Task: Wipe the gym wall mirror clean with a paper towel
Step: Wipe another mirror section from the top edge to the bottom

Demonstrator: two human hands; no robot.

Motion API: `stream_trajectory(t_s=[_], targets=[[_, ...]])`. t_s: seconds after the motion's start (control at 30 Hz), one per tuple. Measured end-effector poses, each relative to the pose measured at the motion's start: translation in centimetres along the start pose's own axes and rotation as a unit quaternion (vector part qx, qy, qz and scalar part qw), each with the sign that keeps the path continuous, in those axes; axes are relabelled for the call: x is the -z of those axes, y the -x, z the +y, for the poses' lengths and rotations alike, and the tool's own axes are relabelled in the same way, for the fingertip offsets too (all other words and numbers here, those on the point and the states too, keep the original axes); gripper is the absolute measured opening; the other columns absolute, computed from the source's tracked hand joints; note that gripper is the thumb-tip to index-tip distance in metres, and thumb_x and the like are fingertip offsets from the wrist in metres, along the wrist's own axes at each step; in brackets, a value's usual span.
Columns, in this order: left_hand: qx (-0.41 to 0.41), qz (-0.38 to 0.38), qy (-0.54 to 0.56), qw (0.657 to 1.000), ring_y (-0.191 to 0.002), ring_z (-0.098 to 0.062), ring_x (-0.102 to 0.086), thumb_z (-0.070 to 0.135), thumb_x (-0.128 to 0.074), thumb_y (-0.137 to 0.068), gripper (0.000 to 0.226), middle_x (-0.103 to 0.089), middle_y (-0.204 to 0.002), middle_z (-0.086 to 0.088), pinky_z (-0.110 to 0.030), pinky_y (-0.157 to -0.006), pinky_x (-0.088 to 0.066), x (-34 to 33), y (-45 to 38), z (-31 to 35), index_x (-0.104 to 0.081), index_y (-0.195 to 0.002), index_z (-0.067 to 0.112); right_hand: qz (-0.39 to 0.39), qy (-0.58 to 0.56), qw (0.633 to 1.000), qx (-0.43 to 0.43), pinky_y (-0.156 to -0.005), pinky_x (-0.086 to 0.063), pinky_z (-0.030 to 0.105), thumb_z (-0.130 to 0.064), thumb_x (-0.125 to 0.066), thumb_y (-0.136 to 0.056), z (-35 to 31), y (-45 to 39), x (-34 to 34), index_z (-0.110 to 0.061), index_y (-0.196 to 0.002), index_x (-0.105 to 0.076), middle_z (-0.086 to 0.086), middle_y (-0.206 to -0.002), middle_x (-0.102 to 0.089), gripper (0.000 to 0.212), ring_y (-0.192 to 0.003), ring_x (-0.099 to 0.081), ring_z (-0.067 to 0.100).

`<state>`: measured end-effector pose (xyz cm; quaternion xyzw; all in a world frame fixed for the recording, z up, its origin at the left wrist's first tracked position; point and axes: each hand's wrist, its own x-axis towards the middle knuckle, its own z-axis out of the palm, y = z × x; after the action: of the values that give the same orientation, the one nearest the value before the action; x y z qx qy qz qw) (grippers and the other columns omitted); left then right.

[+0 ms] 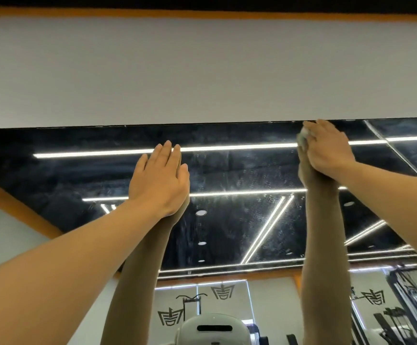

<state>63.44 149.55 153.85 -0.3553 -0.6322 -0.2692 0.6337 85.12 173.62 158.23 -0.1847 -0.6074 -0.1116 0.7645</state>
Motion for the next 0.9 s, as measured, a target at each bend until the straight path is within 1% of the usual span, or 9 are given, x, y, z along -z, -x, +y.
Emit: stream_trajectory(t_s=[0.07,0.13,0.23,0.33,0.47,0.6,0.7,0.77,0.9], targets=[[-0.001,0.002,0.004,1.000,-0.154,-0.014,0.004,0.036,-0.017,-0.109,0.055,-0.001,-0.169,0.002,-0.035,-0.125,0.003,0.0,0.1,0.0,-0.007,-0.160,0.020,0.023,-0.002,0.999,-0.047,-0.109,-0.027,0.045,-0.009,-0.043,-0.100,1.2,0.2,0.0,-0.008,-0.137,-0.051,0.011,-0.134,-0.053,0.037,-0.125,-0.048,0.033],[0.001,0.007,0.002,1.000,-0.155,-0.016,0.002,0.036,-0.019,-0.108,0.056,-0.003,-0.169,0.001,-0.035,-0.125,0.002,0.0,0.2,0.0,-0.009,-0.160,0.020,0.032,0.028,0.996,-0.076,-0.110,-0.030,0.049,-0.012,-0.049,-0.100,0.8,0.1,-0.5,-0.010,-0.137,-0.050,0.014,-0.134,-0.052,0.037,-0.125,-0.049,0.036],[0.030,0.008,0.004,1.000,-0.155,-0.018,0.001,0.038,-0.021,-0.108,0.057,-0.004,-0.169,-0.001,-0.040,-0.126,-0.001,-0.1,0.2,1.0,-0.011,-0.160,0.018,0.024,0.041,0.997,-0.068,-0.108,-0.038,0.047,-0.015,-0.058,-0.098,-2.7,-0.3,-1.7,-0.010,-0.131,-0.052,0.013,-0.134,-0.052,0.035,-0.123,-0.049,0.035],[0.065,0.017,0.018,0.998,-0.155,-0.020,0.002,0.041,-0.022,-0.107,0.059,-0.003,-0.169,-0.001,-0.045,-0.125,0.000,0.0,0.6,3.1,-0.011,-0.161,0.019,0.013,0.019,0.999,0.045,-0.105,-0.043,0.045,-0.017,-0.062,-0.095,-8.1,0.2,-3.5,-0.012,-0.127,-0.056,0.008,-0.129,-0.056,0.033,-0.120,-0.053,0.031],[0.049,0.023,0.030,0.998,-0.155,-0.017,0.003,0.039,-0.023,-0.108,0.058,0.000,-0.169,-0.001,-0.042,-0.125,0.002,-0.7,1.4,6.5,-0.009,-0.161,0.020,-0.033,-0.051,0.978,0.199,-0.116,-0.032,0.042,-0.019,-0.051,-0.103,-11.6,1.9,-4.1,-0.017,-0.148,-0.044,0.003,-0.153,-0.044,0.046,-0.139,-0.040,0.025],[0.049,0.019,0.052,0.997,-0.155,-0.017,0.004,0.039,-0.022,-0.108,0.057,-0.001,-0.169,-0.001,-0.042,-0.125,0.003,-1.8,1.1,9.7,-0.010,-0.160,0.020,-0.086,-0.051,0.962,0.255,-0.120,-0.024,0.038,-0.022,-0.045,-0.106,-7.5,0.5,-2.7,-0.025,-0.151,-0.041,-0.001,-0.162,-0.029,0.045,-0.147,-0.029,0.022],[0.055,0.019,0.062,0.996,-0.155,-0.017,0.005,0.039,-0.022,-0.108,0.057,-0.001,-0.169,0.000,-0.042,-0.125,0.004,-2.4,0.4,12.1,-0.011,-0.160,0.020,-0.104,-0.058,0.972,0.200,-0.122,-0.019,0.038,-0.011,-0.045,-0.105,-2.0,-1.7,-0.7,-0.027,-0.150,-0.043,0.000,-0.163,-0.026,0.048,-0.149,-0.024,0.025],[0.042,0.020,0.050,0.998,-0.155,-0.016,0.005,0.040,-0.021,-0.107,0.058,-0.001,-0.169,0.001,-0.042,-0.125,0.003,-3.0,0.0,13.2,-0.011,-0.161,0.021,-0.081,-0.036,0.984,0.153,-0.121,-0.018,0.037,-0.007,-0.043,-0.104,3.1,-2.8,0.6,-0.024,-0.149,-0.045,0.003,-0.163,-0.027,0.048,-0.148,-0.025,0.028],[0.036,0.013,0.009,0.999,-0.153,-0.013,0.013,0.042,-0.016,-0.106,0.060,0.008,-0.168,0.004,-0.041,-0.125,0.007,-3.8,-0.1,13.9,-0.001,-0.161,0.025,-0.045,-0.004,0.997,0.061,-0.122,-0.021,0.045,-0.010,-0.041,-0.105,12.0,-4.8,2.0,-0.022,-0.150,-0.044,0.009,-0.161,-0.030,0.046,-0.147,-0.028,0.034]])
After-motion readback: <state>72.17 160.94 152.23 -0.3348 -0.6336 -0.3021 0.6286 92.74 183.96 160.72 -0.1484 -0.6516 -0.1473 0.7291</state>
